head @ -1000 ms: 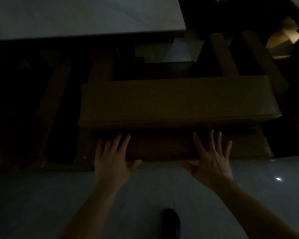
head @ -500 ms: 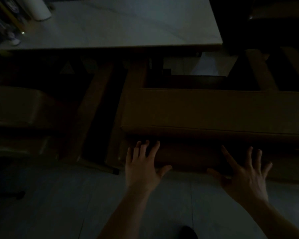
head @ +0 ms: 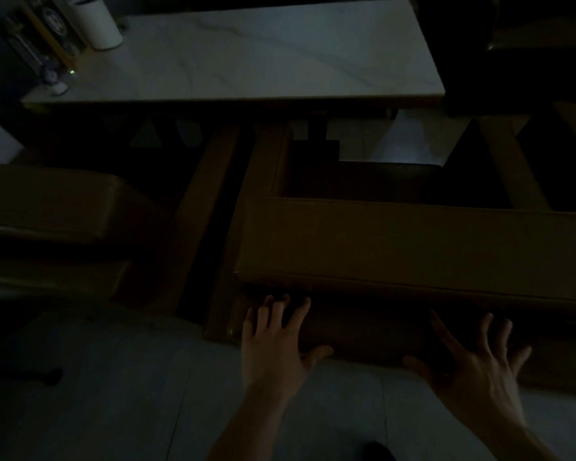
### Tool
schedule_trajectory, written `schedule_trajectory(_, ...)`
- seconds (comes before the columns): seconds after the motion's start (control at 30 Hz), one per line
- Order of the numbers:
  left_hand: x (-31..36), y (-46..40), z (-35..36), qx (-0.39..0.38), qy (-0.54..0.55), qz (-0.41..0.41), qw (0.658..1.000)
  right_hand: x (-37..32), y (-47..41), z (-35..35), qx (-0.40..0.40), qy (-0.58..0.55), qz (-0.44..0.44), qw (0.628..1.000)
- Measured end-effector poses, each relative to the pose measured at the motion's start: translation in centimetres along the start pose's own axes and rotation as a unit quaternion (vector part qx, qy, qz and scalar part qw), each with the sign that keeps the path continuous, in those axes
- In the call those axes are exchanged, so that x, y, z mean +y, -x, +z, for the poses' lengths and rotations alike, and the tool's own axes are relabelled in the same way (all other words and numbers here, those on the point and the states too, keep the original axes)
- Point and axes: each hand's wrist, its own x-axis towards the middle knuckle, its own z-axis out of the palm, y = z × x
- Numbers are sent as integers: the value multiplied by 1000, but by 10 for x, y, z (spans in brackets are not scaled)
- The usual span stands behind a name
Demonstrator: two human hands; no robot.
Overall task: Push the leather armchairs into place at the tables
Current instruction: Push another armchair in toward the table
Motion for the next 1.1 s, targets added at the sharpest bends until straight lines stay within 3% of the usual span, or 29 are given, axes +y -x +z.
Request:
schedule_trajectory(0.43, 0, -50, 2, 33, -2, -13, 999, -9, -50, -11, 25, -19, -12, 999)
schedule_trajectory(1.1, 0, -53, 2, 31, 1, -7, 1000, -6, -52, -10, 15, -29, -15, 999)
